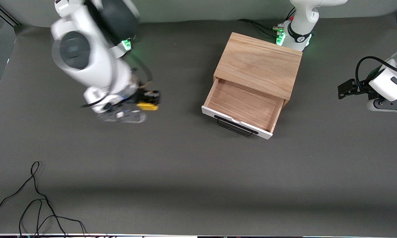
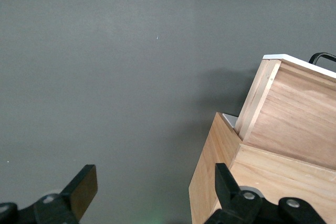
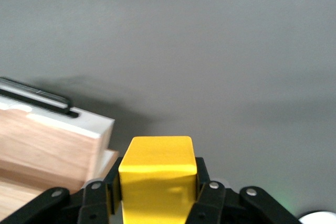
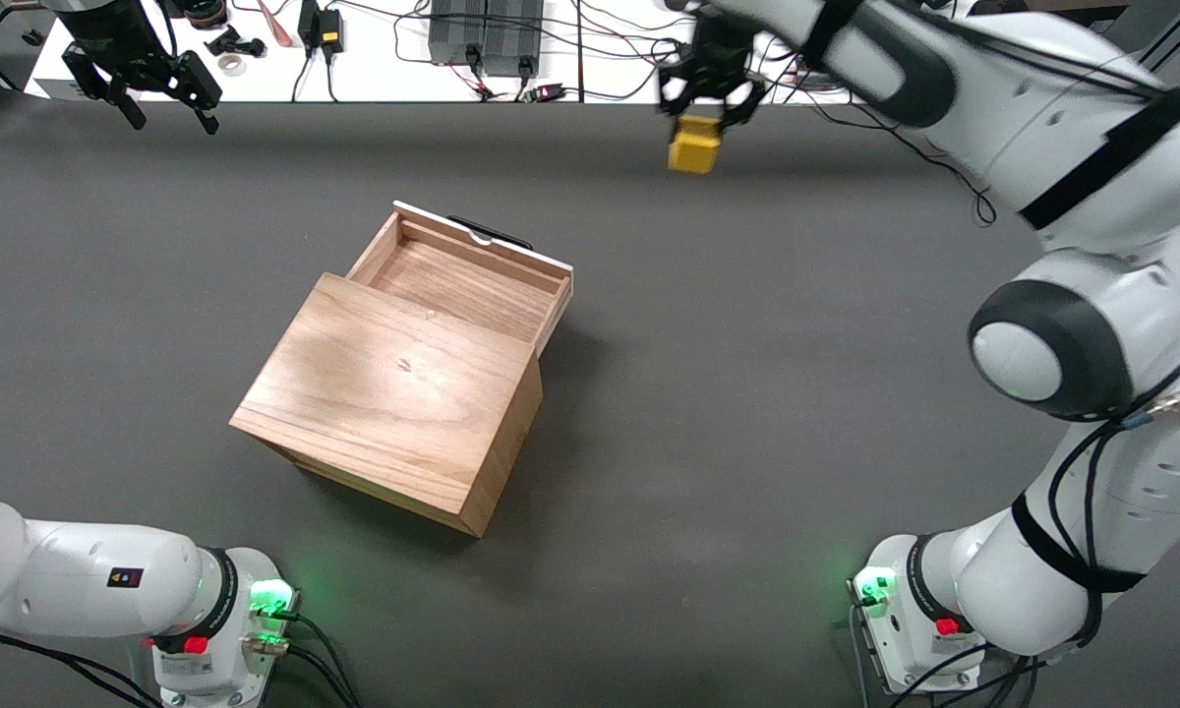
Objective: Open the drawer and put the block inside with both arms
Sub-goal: 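Carry the yellow cube with the right gripper over the open drawer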
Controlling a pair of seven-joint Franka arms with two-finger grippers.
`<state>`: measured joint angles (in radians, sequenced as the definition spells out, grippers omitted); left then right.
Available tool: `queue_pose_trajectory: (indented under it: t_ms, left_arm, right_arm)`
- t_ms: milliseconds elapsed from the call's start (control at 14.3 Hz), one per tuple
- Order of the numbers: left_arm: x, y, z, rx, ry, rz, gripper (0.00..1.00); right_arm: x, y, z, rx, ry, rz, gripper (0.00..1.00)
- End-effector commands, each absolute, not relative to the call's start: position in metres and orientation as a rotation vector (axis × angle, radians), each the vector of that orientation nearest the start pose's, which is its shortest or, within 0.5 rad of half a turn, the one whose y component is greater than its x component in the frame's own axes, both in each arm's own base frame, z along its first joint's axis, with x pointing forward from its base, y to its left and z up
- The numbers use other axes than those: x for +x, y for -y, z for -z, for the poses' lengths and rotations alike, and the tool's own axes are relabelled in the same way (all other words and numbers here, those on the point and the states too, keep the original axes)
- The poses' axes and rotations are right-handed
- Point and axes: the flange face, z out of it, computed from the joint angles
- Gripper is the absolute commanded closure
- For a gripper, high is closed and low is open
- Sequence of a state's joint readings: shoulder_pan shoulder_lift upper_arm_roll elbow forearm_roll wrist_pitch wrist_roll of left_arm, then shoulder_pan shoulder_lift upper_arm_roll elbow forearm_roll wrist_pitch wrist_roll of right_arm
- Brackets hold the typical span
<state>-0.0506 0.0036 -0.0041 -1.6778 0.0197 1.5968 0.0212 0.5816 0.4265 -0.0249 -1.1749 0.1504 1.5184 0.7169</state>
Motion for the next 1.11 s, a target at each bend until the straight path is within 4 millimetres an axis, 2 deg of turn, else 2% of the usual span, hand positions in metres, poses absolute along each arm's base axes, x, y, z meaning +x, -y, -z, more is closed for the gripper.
queue_pose_trajectory:
  t_ms: [0,139,348,557,767,1045]
  left_arm:
    - [0.552,0.031,-0.578,-3.116,-0.157,-0.146,0.0]
    - [0.553,0.031,-0.578,-3.118,-0.157,-0.144,0.0]
    - [0.552,0.032,-0.578,-3.118,-0.159,-0.144,0.0]
    - [0.552,0.034,-0.578,-3.119,-0.164,-0.146,0.0]
    - [0.552,0.038,-0.578,-3.118,-0.161,-0.146,0.0]
    - [0.552,0.039,-0.578,-3.12,-0.161,-0.148,0.0]
  right_arm:
    - [0.551,-0.44,-0.517,-3.03,-0.354,-0.181,1.0]
    - [0.544,-0.478,-0.495,-2.986,-0.43,-0.12,1.0]
    - [0.528,-0.522,-0.465,-2.95,-0.475,-0.085,1.0]
    - [0.523,-0.546,-0.448,-2.894,-0.515,-0.052,1.0]
    - [0.522,-0.557,-0.427,-2.873,-0.549,-0.064,1.0]
    - [0.5,-0.587,-0.399,-2.843,-0.561,-0.134,1.0]
